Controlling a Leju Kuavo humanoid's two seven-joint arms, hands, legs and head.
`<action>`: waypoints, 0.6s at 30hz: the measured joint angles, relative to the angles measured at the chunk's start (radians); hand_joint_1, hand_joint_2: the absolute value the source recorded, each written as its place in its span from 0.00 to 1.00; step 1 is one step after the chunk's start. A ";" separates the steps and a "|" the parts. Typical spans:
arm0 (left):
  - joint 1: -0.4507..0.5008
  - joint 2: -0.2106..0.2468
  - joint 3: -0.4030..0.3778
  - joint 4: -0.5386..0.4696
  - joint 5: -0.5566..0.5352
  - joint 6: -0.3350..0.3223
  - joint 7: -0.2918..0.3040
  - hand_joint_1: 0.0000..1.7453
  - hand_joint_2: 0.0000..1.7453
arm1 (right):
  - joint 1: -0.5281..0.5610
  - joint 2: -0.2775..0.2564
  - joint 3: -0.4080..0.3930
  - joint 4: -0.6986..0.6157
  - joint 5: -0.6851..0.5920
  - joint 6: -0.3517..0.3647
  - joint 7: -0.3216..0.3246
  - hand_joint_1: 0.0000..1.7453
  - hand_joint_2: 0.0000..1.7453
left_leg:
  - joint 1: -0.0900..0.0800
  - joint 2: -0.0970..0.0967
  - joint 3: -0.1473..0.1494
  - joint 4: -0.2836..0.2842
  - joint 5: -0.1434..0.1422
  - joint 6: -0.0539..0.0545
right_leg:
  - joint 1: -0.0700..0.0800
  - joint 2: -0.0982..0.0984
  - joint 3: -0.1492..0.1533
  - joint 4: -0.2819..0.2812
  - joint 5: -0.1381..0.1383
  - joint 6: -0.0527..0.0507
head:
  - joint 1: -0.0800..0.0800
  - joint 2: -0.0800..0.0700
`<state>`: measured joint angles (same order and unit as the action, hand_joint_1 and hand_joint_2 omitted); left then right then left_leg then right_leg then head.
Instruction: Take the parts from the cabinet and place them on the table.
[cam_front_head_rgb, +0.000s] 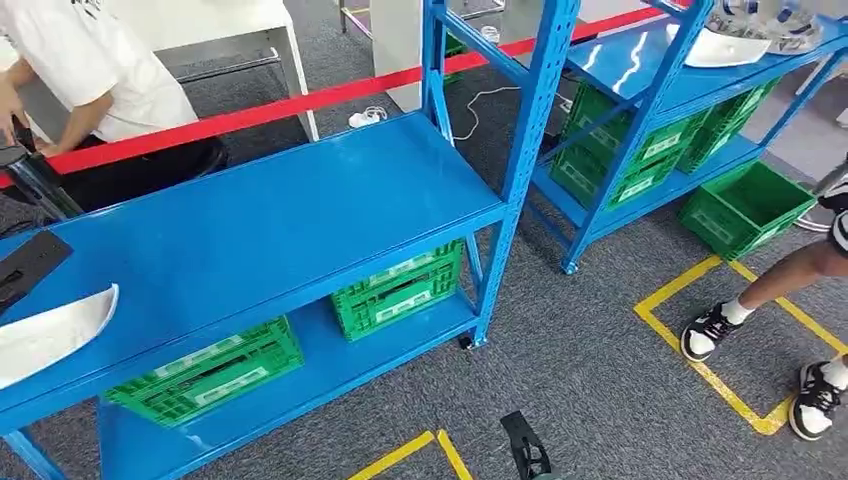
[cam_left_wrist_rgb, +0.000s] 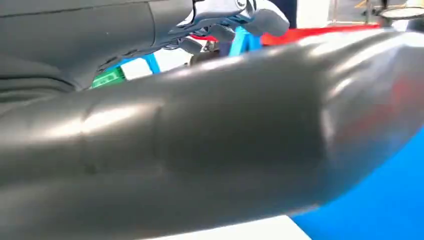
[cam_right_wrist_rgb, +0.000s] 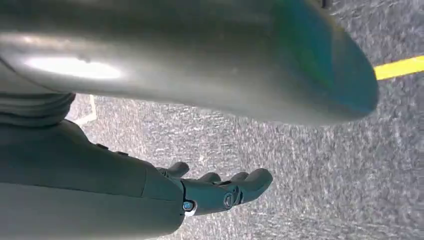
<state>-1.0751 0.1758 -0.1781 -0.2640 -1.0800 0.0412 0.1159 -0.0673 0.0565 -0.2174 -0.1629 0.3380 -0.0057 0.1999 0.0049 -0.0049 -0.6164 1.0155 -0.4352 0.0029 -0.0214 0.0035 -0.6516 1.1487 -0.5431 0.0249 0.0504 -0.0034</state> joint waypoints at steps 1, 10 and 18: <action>0.003 0.002 0.000 0.001 0.000 0.000 0.001 0.00 0.00 | 0.001 0.000 0.000 0.000 0.000 0.000 0.000 0.00 0.00 | -0.002 0.000 0.001 0.001 -0.003 0.004 | 0.000 0.000 -0.045 0.083 -0.033 0.003 | -0.001 0.000; 0.040 0.035 0.000 0.007 0.011 -0.013 0.023 0.00 0.00 | -0.002 0.000 0.000 0.000 0.005 -0.008 0.018 0.00 0.00 | -0.012 -0.007 0.018 0.017 -0.035 -0.016 | 0.010 0.002 0.006 -0.098 0.096 -0.024 | 0.000 0.000; 0.094 0.081 0.046 0.009 0.175 -0.169 -0.202 0.00 0.00 | 0.008 0.001 -0.005 0.000 0.000 -0.011 0.015 0.00 0.00 | -0.015 -0.001 0.038 -0.002 -0.034 -0.010 | 0.011 0.006 0.015 -0.107 0.093 -0.035 | -0.001 0.000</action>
<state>-0.9808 0.2564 -0.1323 -0.2548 -0.9048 -0.1279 -0.0864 -0.0595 0.0576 -0.2224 -0.1629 0.3384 -0.0164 0.2148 -0.0104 -0.0062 -0.5784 1.0131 -0.4696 -0.0075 -0.0103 0.0097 -0.6362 1.0416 -0.4498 -0.0103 0.0496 -0.0034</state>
